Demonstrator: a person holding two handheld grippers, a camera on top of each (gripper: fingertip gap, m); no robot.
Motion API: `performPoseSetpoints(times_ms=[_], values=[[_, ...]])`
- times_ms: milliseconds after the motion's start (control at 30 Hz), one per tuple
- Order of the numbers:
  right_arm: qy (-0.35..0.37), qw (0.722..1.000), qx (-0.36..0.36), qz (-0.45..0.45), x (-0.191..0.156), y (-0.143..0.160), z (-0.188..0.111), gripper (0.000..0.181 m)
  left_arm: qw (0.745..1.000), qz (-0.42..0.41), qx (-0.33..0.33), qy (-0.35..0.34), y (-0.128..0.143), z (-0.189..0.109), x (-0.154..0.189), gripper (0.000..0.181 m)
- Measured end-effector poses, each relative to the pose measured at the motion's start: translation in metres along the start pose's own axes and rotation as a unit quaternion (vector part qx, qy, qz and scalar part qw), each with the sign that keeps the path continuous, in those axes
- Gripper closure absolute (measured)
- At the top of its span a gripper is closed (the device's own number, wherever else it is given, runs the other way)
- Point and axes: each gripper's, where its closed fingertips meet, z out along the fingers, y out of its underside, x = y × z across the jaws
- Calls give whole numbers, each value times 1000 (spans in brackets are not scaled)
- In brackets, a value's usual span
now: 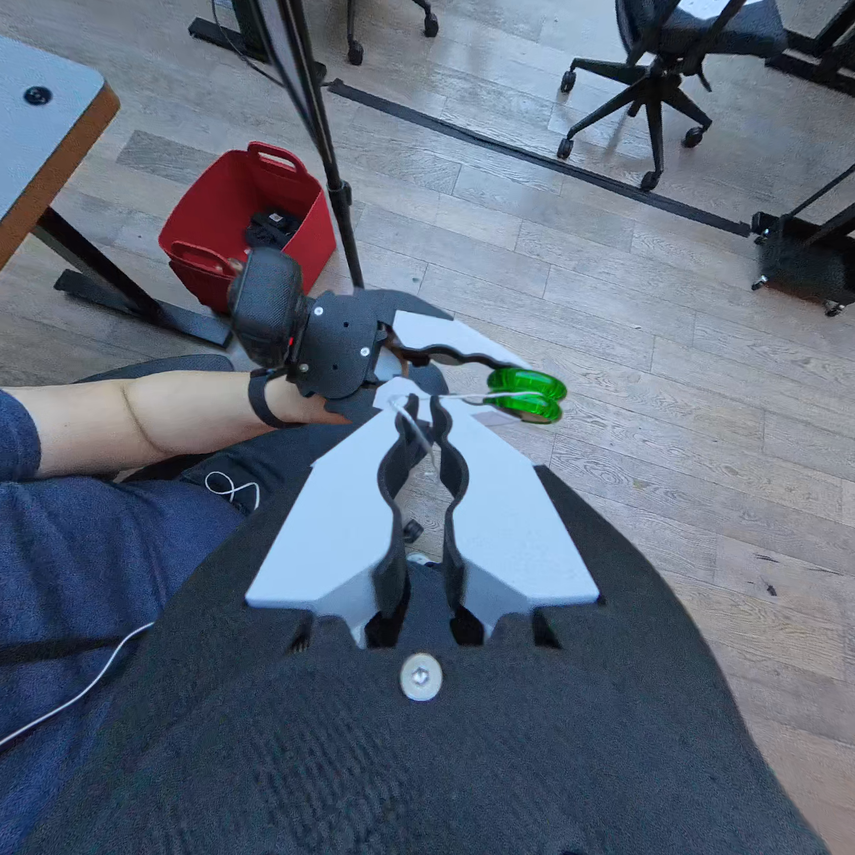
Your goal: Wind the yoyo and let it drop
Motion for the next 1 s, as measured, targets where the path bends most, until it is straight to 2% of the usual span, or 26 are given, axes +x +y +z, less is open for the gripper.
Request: performPoseSetpoints(times_ms=[33,67,133,200,333,400,467,567,667,700,733,767,800,833,867,1000], values=[[-7,1000,-3,-6,-11,5,5,162,1000,-13,10,-10,-4,-1,-6,152],[-13,1000,-3,-12,-20,10,11,155,999,-24,23,-20,-8,-3,-12,152],[-43,999,0,-25,-44,22,23,154,997,-48,56,-29,-19,-9,-21,152],[-74,997,-18,-34,-63,46,34,144,992,-78,94,-28,-31,-17,-27,152],[-116,993,17,-34,-80,78,43,134,974,-164,157,21,-52,-37,-31,152],[-119,990,68,-14,-68,78,45,133,959,-215,174,69,-60,-44,-26,153],[-90,981,170,23,-36,60,45,125,936,-266,193,123,-68,-51,-18,153],[-100,928,342,111,10,33,35,105,903,-319,215,190,-79,-60,-4,153],[-266,834,435,211,12,19,19,107,887,-329,220,238,-85,-65,12,153],[-310,804,453,228,12,17,14,116,884,-330,218,248,-86,-65,16,153],[-335,791,455,233,12,18,15,130,880,-331,215,263,-87,-65,21,153],[-356,781,459,229,11,20,15,131,876,-335,210,277,-87,-65,25,152],[-384,763,470,224,8,21,9,148,874,-340,201,284,-85,-63,27,153],[-406,750,476,214,5,23,4,152,871,-341,194,296,-84,-61,31,152],[-406,751,479,206,6,25,3,152,868,-342,187,309,-83,-60,33,152],[-362,798,451,172,3,35,15,148,876,-334,155,312,-77,-55,38,153]])
